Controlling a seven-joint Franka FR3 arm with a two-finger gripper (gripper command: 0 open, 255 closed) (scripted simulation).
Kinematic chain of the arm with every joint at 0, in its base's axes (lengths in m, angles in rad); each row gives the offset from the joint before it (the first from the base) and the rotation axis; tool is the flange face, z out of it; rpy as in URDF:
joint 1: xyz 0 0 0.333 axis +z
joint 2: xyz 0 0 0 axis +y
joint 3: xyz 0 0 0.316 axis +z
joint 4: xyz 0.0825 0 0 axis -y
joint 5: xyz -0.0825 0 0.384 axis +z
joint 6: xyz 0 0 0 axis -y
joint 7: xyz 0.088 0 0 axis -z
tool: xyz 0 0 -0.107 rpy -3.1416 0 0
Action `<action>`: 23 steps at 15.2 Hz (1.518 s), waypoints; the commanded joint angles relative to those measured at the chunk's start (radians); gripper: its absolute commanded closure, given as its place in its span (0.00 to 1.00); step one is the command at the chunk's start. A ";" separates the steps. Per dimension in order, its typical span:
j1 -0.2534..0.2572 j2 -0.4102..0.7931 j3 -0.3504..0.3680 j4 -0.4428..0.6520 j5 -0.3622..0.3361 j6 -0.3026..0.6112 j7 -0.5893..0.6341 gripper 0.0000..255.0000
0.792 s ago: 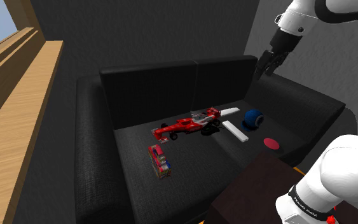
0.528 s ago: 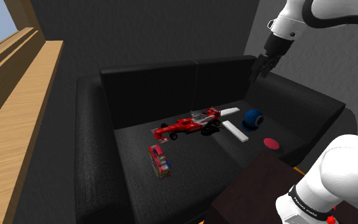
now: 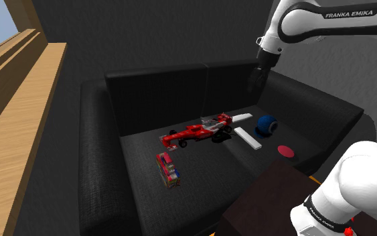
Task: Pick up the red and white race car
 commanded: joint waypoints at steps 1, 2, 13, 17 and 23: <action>0.013 0.080 -0.031 0.023 0.010 0.038 -0.069 0.00; 0.019 0.120 -0.044 0.038 0.017 0.051 -0.101 0.00; 0.042 0.585 -0.112 0.293 0.155 0.124 -0.449 0.00; 0.023 0.757 -0.097 0.422 0.202 0.116 -0.555 0.00; -0.017 1.015 -0.053 0.657 0.241 0.076 -0.674 0.00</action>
